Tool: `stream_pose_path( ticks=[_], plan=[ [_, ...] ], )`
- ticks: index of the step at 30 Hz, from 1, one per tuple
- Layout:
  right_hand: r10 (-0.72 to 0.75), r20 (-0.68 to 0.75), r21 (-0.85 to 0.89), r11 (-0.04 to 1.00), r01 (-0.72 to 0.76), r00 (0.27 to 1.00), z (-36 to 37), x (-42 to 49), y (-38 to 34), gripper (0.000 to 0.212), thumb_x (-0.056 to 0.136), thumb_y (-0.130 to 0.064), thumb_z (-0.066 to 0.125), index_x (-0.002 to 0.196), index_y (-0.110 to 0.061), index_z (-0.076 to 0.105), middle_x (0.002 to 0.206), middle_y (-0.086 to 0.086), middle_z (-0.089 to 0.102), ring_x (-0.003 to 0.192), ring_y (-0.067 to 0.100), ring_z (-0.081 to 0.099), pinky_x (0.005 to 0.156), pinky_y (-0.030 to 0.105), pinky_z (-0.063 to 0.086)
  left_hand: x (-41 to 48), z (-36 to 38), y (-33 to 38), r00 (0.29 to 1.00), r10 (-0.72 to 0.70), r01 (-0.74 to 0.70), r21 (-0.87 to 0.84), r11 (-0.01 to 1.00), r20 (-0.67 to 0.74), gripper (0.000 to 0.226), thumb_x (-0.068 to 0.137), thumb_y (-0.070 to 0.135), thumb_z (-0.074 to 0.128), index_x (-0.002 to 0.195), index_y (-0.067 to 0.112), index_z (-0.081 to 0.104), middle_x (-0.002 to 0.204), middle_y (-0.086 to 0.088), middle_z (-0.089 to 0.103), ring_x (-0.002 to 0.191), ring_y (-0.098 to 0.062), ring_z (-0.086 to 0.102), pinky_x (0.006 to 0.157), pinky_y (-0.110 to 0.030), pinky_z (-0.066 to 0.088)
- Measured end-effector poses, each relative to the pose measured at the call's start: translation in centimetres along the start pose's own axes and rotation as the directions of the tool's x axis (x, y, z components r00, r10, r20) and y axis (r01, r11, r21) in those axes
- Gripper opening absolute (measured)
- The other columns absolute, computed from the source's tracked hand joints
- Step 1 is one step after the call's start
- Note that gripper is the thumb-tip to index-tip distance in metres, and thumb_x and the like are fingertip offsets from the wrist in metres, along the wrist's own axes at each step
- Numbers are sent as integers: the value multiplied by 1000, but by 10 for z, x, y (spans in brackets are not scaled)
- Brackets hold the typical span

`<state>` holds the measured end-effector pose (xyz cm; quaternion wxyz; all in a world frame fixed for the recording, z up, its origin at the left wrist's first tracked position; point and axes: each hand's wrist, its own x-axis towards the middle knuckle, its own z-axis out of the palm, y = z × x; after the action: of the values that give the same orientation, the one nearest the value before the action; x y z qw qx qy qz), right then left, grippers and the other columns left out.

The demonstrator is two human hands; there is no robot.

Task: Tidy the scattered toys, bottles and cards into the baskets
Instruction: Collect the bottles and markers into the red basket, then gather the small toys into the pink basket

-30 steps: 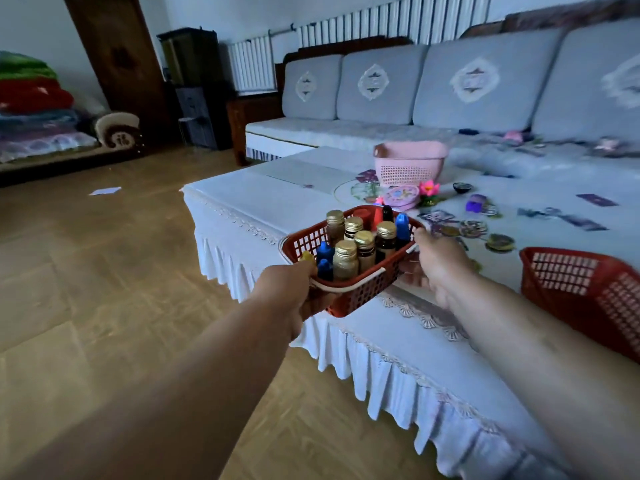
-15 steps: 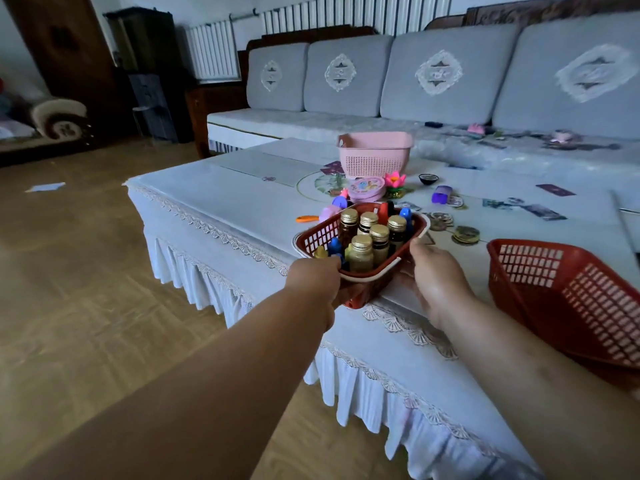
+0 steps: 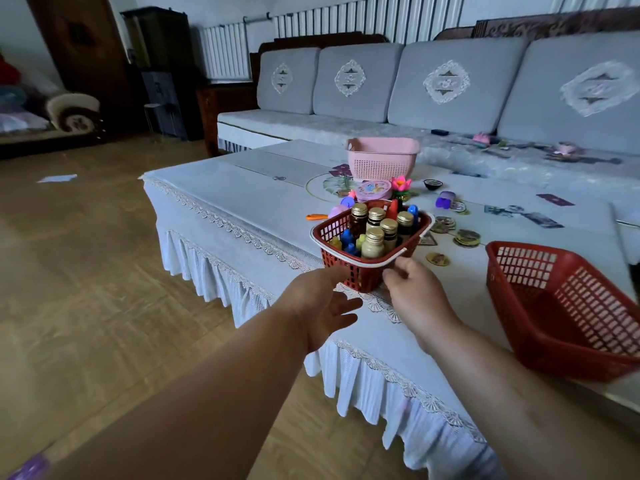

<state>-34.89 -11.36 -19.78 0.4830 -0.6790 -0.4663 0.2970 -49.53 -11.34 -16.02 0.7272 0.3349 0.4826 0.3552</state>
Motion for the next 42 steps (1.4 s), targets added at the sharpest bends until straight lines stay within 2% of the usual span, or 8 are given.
stream_pose_path(
  ticks=[9,11,15,19,24,30,33,42],
  plan=[
    [51,157,-30,998,-47,986,51,-44,-17,21,84,-21,47,92,-7,60,84,6,62,80,26,65,83,59,53,-42,-75,0,989,16,-28,-81,996,-148,32,95,18,59,119,1,47,133,-25,53,96,-31,67,77,-40,53],
    [25,212,-23,1000,-21,977,69,-57,-24,10,85,-16,47,76,-12,52,73,2,50,70,23,61,85,56,52,-50,-98,-2,982,31,-49,-97,994,-184,33,95,19,59,119,-1,49,130,-23,55,92,-29,67,74,-39,53],
    [-52,358,-88,992,89,932,110,-83,-37,33,78,-14,45,51,-22,30,45,-12,31,60,23,46,64,40,47,-77,-153,-10,964,47,-90,-154,984,-260,34,96,20,57,122,-1,53,121,-20,59,92,-28,67,74,-39,54],
    [-84,521,-120,978,170,849,161,-111,-43,8,82,-24,52,75,-22,56,66,-7,56,65,22,61,63,37,52,-112,-212,-27,937,38,-112,-196,974,-347,17,96,23,55,101,7,57,105,-14,62,86,-24,66,74,-37,53],
    [-82,702,-147,955,256,708,244,-168,-28,7,82,-28,60,80,-24,66,76,-1,70,78,25,70,78,49,57,-160,-298,-75,858,-10,-152,-272,950,-513,13,97,22,51,93,12,58,95,-10,63,81,-21,64,74,-34,50],
    [-28,915,-178,867,466,402,322,-248,15,7,88,-20,61,91,-21,67,78,-6,65,82,21,66,81,39,55,-221,-371,-166,730,-125,-215,-399,891,-672,13,98,20,50,93,11,58,88,-9,64,77,-21,63,71,-33,49],
    [33,971,-178,766,618,237,336,-287,40,9,89,-24,62,96,-21,67,77,-13,60,72,10,59,67,25,47,-253,-388,-227,673,-231,-234,-498,835,-703,15,97,19,49,88,12,57,86,-8,64,76,-20,61,71,-32,47],
    [67,996,-88,541,836,61,284,-323,35,5,88,-27,59,89,-29,64,100,-8,68,97,14,62,87,32,50,-299,-348,-301,672,-324,-228,-603,764,-666,15,97,19,49,86,13,58,87,-7,64,77,-19,62,70,-31,47]
  ],
)
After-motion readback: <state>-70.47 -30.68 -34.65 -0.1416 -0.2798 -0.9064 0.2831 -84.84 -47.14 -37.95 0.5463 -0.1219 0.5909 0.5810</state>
